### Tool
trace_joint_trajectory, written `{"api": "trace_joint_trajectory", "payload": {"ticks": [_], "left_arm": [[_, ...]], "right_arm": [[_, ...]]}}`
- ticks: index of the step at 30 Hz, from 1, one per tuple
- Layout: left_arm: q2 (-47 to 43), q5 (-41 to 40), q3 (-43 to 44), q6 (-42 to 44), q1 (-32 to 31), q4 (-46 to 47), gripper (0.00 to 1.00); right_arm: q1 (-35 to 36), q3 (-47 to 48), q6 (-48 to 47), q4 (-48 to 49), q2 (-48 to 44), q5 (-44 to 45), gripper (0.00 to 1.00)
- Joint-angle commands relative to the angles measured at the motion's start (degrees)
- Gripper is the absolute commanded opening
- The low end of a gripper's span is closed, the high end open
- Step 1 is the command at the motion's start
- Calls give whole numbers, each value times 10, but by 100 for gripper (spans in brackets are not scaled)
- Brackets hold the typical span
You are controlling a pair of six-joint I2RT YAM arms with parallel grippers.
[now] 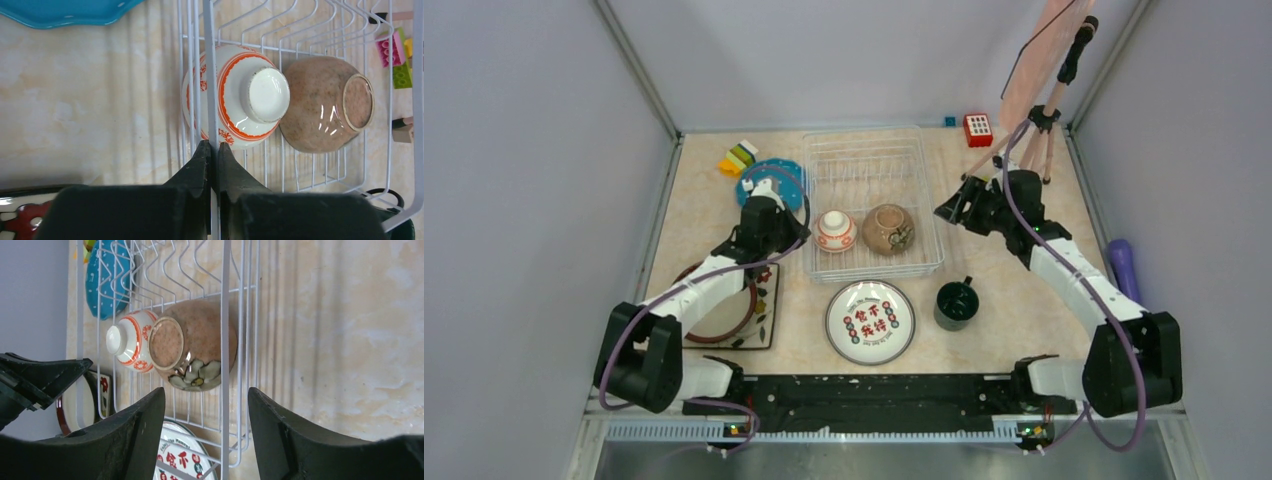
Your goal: Load the mixed dishes into the dish rack
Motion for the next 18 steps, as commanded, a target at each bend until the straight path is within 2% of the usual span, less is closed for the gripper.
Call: {"api": "trace_joint_trajectory", "payload": {"ticks": [1,4,8,14,18], "left_arm": [[-18,-23,-11,36,7,-6,0],[-21,-23,-14,38,7,-5,0],[-19,-22,-11,40,7,-6,0],[-14,-20,-7,41,7,-10,0],[-11,-23,-5,41,7,-15,0]], "right_arm": [[17,9,38,77,15,1,60],[17,-41,78,135,-22,23,61],[17,-101,85,182,-91,65,61],[45,-106,20,145,-132,109,57],[115,-133,-9,155,-153,182,53]]}}
